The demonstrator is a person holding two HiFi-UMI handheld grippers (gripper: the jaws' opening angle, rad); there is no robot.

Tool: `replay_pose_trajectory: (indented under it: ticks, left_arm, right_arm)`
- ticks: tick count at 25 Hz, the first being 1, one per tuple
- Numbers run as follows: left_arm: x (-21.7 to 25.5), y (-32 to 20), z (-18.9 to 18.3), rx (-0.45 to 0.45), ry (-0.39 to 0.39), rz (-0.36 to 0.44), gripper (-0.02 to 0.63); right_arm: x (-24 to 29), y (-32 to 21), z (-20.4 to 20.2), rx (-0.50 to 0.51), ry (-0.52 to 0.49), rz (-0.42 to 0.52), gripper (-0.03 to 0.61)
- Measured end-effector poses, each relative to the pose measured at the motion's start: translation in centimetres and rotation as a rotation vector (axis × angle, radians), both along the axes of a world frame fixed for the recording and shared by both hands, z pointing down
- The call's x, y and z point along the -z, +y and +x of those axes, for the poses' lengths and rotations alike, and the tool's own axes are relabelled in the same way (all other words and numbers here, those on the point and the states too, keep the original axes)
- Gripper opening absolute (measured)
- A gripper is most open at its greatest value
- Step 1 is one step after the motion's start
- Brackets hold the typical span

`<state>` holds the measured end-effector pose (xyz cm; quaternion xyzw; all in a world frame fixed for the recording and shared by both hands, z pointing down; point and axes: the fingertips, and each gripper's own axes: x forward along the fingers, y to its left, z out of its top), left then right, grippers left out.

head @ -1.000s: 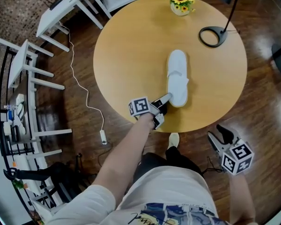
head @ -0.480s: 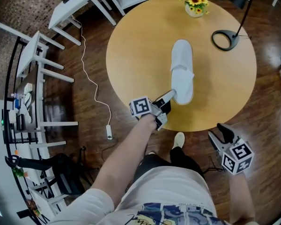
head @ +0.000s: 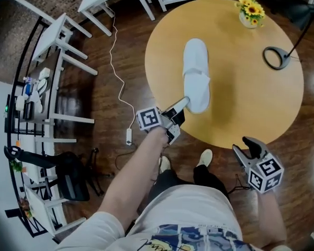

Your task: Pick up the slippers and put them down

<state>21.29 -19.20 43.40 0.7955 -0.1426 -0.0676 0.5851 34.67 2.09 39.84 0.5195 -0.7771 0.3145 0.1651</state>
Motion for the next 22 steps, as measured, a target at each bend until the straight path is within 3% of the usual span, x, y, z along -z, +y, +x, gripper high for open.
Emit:
replay_pose_trajectory:
  ticks: [7,14,18,22]
  left_arm:
    - [0.7,-2.3,-12.1,0.132,0.02,0.031,0.025]
    - [-2.2,-5.3,-28.2,0.255,0.027,0.018,0.025]
    - [-8.2,-7.7,-36.9,0.272,-0.086,0.005,0.025]
    - [-17.1,-9.9,-43.1,0.283,-0.15,-0.094,0.026]
  right_arm:
    - [0.8,-3.1,-8.7,0.108,0.025,0.016,0.212]
    - [-0.6,-5.9,-23.4,0.211,0.026,-0.038,0.212]
    - [-2.7,-8.0,-31.4,0.237,0.027,-0.083,0.21]
    - [-6.5,-10.7,-37.8,0.225,0.04,-0.135,0.21]
